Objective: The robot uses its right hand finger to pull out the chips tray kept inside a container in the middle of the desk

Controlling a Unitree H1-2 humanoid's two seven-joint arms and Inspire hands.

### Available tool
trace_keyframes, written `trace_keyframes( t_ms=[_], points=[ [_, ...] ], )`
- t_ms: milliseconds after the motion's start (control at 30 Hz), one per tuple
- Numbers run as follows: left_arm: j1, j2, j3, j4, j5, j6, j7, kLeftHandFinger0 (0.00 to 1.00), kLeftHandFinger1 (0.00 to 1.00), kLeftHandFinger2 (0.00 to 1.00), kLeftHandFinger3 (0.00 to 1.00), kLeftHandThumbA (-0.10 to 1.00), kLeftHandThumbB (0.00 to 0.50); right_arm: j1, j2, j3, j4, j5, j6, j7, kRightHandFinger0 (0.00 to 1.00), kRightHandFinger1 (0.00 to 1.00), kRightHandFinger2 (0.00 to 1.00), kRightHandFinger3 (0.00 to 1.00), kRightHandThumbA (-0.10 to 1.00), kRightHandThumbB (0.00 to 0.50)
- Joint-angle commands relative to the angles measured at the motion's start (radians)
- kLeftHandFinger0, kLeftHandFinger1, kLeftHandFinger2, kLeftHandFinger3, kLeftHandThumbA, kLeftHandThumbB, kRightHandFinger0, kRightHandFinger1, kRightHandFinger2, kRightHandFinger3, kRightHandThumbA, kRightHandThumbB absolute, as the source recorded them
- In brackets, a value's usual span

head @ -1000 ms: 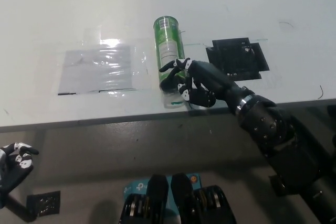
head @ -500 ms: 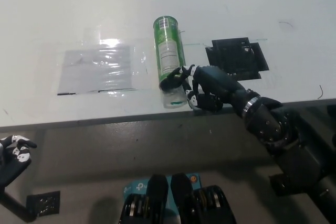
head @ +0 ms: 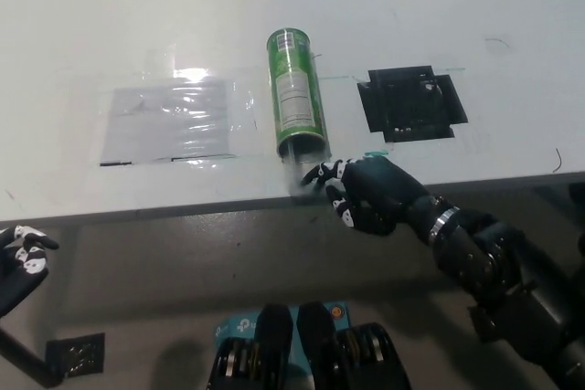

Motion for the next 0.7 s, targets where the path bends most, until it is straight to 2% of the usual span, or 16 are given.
trace_keyframes(
  t_ms=[0, 33, 67, 100, 133, 200, 233, 333, 400, 433, 467, 533, 600, 633, 667],
  points=[
    [-0.023, 0.036, 0.002, -0.031, 0.005, 0.003, -0.017, 0.00, 0.00, 0.00, 0.13, -0.10, 0.021, -0.003, 0.011, 0.034, 0.028, -0.076, -0.076, -0.044, 0.19, 0.29, 0.59, 0.74, -0.10, 0.056],
    [-0.022, 0.037, 0.001, -0.031, 0.007, 0.000, -0.017, 0.00, 0.00, 0.00, 0.13, -0.10, 0.019, -0.002, 0.014, 0.043, 0.031, -0.090, -0.084, -0.050, 0.19, 0.30, 0.59, 0.75, -0.10, 0.045],
    [-0.022, 0.035, 0.006, -0.026, -0.003, -0.011, -0.022, 0.00, 0.00, 0.00, 0.11, -0.10, 0.025, 0.000, 0.015, 0.054, 0.034, -0.106, -0.094, -0.064, 0.15, 0.27, 0.58, 0.74, -0.10, 0.047],
    [-0.023, 0.033, 0.008, -0.030, -0.005, 0.002, -0.019, 0.00, 0.00, 0.00, 0.10, -0.10, 0.031, 0.003, 0.015, 0.054, 0.036, -0.109, -0.100, -0.071, 0.07, 0.21, 0.56, 0.74, -0.10, 0.040],
    [-0.023, 0.031, 0.009, -0.034, -0.006, 0.007, -0.018, 0.00, 0.00, 0.00, 0.10, -0.10, 0.029, 0.005, 0.014, 0.054, 0.029, -0.112, -0.093, -0.067, 0.05, 0.20, 0.57, 0.74, -0.10, 0.036],
    [-0.022, 0.030, 0.010, -0.033, -0.006, -0.001, -0.018, 0.00, 0.00, 0.00, 0.11, -0.10, 0.025, 0.014, 0.009, 0.051, 0.020, -0.116, -0.089, -0.072, 0.10, 0.25, 0.59, 0.75, -0.10, 0.025],
    [-0.022, 0.032, 0.007, -0.032, 0.001, -0.003, -0.018, 0.00, 0.00, 0.00, 0.11, -0.10, 0.016, 0.021, 0.009, 0.047, 0.018, -0.114, -0.088, -0.076, 0.11, 0.26, 0.60, 0.75, -0.10, 0.034],
    [-0.012, 0.038, 0.006, -0.034, 0.012, -0.012, -0.018, 0.00, 0.00, 0.00, 0.10, -0.10, 0.014, 0.031, 0.018, 0.040, 0.021, -0.105, -0.099, -0.089, 0.09, 0.23, 0.57, 0.73, -0.10, 0.042],
    [-0.013, 0.031, 0.009, -0.030, 0.005, -0.007, -0.018, 0.00, 0.00, 0.00, 0.10, -0.10, 0.020, 0.048, 0.012, 0.032, -0.018, -0.086, -0.069, -0.055, 0.08, 0.22, 0.59, 0.75, -0.10, 0.045],
    [-0.012, 0.032, 0.008, -0.029, 0.008, -0.008, -0.017, 0.00, 0.00, 0.00, 0.12, -0.10, 0.019, 0.058, 0.015, 0.025, -0.026, -0.068, -0.071, -0.052, 0.15, 0.29, 0.61, 0.75, -0.10, 0.050],
    [-0.012, 0.032, 0.007, -0.028, 0.009, -0.008, -0.016, 0.00, 0.00, 0.00, 0.12, -0.10, 0.020, 0.062, 0.017, 0.021, -0.028, -0.060, -0.072, -0.051, 0.18, 0.31, 0.61, 0.75, -0.10, 0.049],
    [-0.014, 0.032, 0.007, -0.036, 0.009, 0.008, -0.015, 0.00, 0.00, 0.00, 0.13, -0.10, 0.021, 0.078, 0.020, 0.011, -0.034, -0.049, -0.096, -0.068, 0.17, 0.30, 0.58, 0.73, -0.10, 0.061],
    [-0.014, 0.030, 0.009, -0.036, 0.005, 0.008, -0.016, 0.00, 0.00, 0.00, 0.13, -0.10, 0.020, 0.105, 0.025, -0.001, -0.064, -0.033, -0.078, -0.054, 0.18, 0.29, 0.54, 0.72, -0.10, 0.045],
    [-0.012, 0.027, 0.010, -0.038, 0.007, 0.006, -0.014, 0.00, 0.00, 0.00, 0.13, -0.10, 0.019, 0.113, 0.022, -0.005, -0.080, -0.022, -0.072, -0.037, 0.22, 0.32, 0.53, 0.73, -0.10, 0.038],
    [-0.012, 0.028, 0.010, -0.040, 0.008, 0.012, -0.012, 0.00, 0.00, 0.00, 0.13, -0.10, 0.019, 0.126, 0.019, -0.006, -0.098, -0.026, -0.070, -0.037, 0.18, 0.28, 0.50, 0.73, -0.10, 0.038]
  ],
)
